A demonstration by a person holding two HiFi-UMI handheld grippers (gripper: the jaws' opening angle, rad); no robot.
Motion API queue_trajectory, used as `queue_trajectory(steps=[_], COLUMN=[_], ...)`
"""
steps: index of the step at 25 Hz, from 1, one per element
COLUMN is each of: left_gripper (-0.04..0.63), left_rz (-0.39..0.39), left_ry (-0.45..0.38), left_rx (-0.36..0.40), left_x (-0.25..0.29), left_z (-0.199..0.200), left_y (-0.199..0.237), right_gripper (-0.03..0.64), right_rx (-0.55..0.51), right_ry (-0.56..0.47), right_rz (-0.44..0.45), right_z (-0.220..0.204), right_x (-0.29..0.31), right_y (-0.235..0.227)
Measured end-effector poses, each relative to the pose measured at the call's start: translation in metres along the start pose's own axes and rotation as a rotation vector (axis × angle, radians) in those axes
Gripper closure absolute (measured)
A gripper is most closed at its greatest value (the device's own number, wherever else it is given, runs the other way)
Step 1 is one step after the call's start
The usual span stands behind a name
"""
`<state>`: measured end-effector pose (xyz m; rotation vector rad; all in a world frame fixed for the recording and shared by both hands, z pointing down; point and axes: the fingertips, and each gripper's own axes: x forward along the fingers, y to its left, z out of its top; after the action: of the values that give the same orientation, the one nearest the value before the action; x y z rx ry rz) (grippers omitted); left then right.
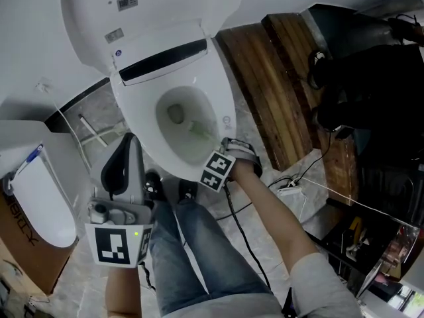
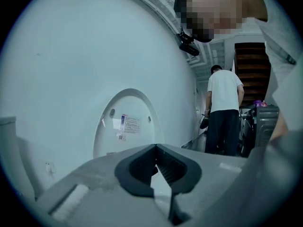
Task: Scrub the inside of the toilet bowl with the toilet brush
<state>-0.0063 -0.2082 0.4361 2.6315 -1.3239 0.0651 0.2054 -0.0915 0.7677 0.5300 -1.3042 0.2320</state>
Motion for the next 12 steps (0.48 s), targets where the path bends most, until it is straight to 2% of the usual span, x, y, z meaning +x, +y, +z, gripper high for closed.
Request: queue_trajectory(steps=[5, 9, 12], left_gripper=[0.591, 0.591, 0.591], left_rz=[0.034, 0.047, 0.056], left_ry=[-0.006, -0.003, -0.012], left_rx=[-0.012, -0.005, 0.01], left_x=[0.003, 0.005, 0.009], left_z=[-0.001, -0.005, -0.005], left_y=[0.004, 0.007, 0.009], right_gripper=[0.538, 0.54, 0.54], right_rx=[0.044, -0.056, -0.135], right_ry=[-0.051, -0.06, -0.067], right_rz=[-0.057, -0.171, -0.201], right_z=[0.009, 0.016, 0.026], right_x=[0.002, 0.005, 0.01], right_y=[-0.018, -0.039, -0.05])
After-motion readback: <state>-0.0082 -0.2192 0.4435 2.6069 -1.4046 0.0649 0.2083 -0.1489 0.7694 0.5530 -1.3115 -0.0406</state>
